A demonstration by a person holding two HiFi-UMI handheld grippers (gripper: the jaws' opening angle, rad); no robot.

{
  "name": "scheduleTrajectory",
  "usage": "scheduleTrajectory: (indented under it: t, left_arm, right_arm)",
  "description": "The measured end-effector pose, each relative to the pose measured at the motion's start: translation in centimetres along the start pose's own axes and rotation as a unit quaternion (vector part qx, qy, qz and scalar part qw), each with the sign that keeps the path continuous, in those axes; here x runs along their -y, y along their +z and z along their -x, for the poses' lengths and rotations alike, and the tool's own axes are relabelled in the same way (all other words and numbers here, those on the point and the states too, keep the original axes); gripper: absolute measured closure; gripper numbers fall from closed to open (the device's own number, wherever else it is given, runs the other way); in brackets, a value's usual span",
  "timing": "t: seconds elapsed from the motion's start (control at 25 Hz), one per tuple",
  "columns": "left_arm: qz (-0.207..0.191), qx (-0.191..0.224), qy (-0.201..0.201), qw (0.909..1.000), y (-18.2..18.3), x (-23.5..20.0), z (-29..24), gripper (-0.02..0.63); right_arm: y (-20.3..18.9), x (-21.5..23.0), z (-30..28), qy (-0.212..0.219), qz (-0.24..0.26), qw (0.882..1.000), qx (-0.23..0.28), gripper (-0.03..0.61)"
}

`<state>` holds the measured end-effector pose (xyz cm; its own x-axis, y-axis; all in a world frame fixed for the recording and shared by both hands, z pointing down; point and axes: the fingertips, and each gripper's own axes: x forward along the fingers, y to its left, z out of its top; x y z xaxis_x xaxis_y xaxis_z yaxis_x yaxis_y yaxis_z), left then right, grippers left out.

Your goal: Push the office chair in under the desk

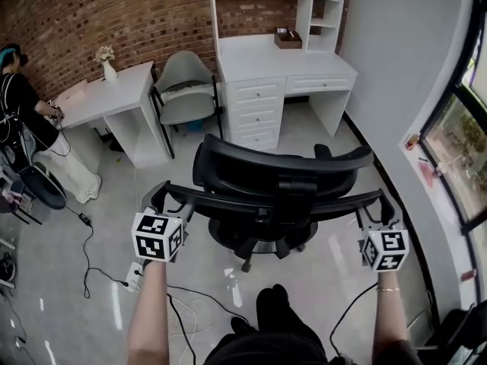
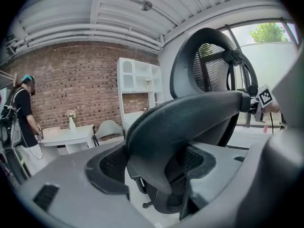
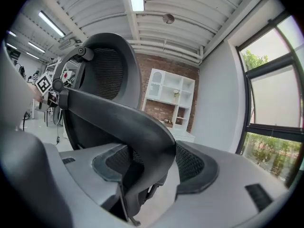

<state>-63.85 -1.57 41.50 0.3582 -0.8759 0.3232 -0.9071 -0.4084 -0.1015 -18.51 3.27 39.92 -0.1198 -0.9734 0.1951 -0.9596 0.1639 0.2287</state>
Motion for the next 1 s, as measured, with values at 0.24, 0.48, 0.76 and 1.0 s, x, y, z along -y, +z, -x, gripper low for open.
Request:
scheduleTrajectory:
  t: [0.24, 0.48, 0.76, 1.0]
  left_arm:
    - [-0.004, 0.001, -0.030, 0.9995, 0.3, -3.2, -1.6, 0.316]
    - [-0.019, 0.015, -0.057, 0.9981, 0.4, -4.0, -3.0, 0.316]
    - [-0.024, 0.019, -0.075, 0.9967, 1.2, -5.4, -5.8, 0.316]
    - [-0.038, 0.023, -0.117, 0.9922, 1.9, -7.1, -8.8, 0.316]
  right_arm:
    - [0.6, -3.2, 1.0, -0.024, -0.004, 1.000, -0.018, 0.313]
    - [0.7, -3.9, 1.0, -0.050, -0.021, 0.998, -0.011, 0.313]
    - [0.6, -4.4, 0.5, -0.077, -0.034, 0.996, -0.002, 0.313]
    - [1.1, -6.3, 0.1, -0.103, -0.044, 0.993, -0.028, 0.313]
